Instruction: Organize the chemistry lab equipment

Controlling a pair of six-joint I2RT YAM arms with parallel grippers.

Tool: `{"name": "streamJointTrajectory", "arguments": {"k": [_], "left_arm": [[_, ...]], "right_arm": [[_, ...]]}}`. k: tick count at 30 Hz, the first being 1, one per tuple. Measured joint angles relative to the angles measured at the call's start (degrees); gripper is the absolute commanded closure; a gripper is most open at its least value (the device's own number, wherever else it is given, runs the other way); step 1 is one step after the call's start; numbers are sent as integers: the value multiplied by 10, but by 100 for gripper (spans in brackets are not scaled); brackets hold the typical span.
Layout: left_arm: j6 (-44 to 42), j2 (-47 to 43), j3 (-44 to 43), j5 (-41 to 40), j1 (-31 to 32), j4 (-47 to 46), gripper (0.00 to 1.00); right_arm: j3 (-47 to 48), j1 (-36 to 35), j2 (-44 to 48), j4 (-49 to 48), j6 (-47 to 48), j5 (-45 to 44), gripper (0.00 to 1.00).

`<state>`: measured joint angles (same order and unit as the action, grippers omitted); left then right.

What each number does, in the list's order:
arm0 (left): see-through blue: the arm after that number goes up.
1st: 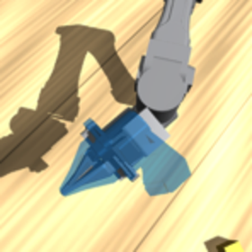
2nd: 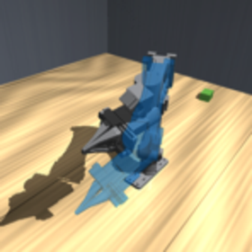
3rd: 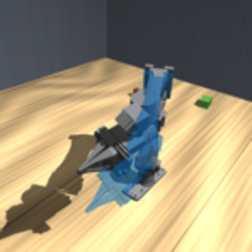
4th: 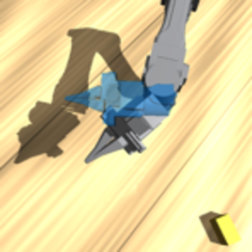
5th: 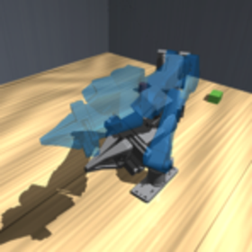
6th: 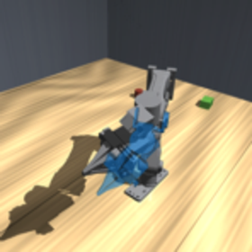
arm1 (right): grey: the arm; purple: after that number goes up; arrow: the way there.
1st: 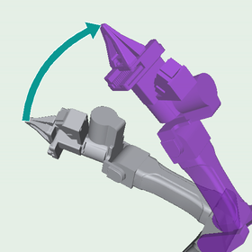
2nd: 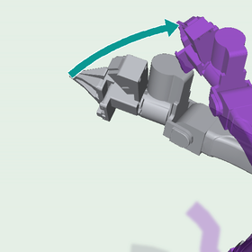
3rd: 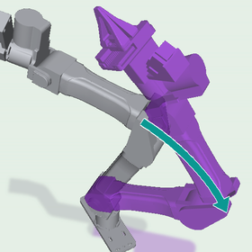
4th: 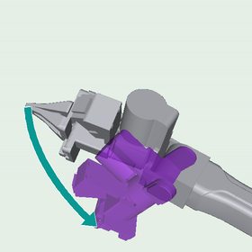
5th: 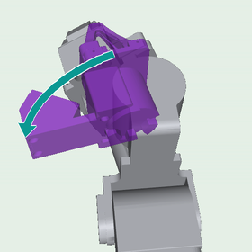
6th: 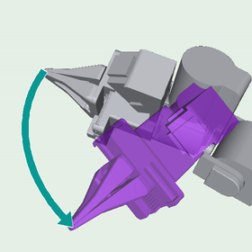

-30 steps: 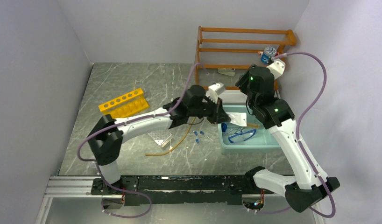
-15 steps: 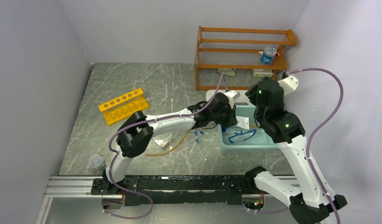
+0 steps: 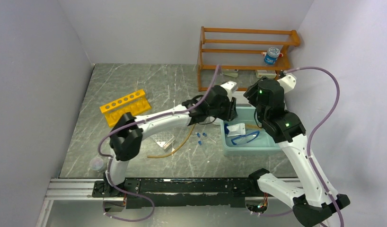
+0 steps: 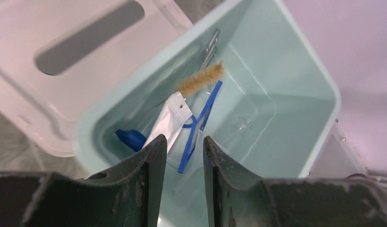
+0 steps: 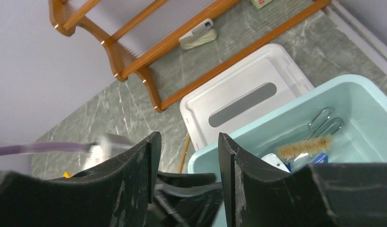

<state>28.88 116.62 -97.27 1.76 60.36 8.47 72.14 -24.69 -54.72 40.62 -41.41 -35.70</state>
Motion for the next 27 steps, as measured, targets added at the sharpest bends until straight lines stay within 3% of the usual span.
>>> {"name": "streamJointTrajectory", "arguments": {"k": [6, 9, 17, 27], "left_arm": [[-9, -117, 50, -10, -51, 10, 52], [-18, -173, 78, -36, -80, 21, 38], [-7, -254, 188, -121, -169, 104, 15], [73, -283, 340, -187, -293, 199, 7]], "right_arm": [[-6, 0, -40, -32, 19, 60, 48], [-6, 0, -71, -52, 38, 102, 47], [-11, 0, -163, -110, 89, 230, 37], [-22, -25, -254, -166, 126, 309, 33]]}}
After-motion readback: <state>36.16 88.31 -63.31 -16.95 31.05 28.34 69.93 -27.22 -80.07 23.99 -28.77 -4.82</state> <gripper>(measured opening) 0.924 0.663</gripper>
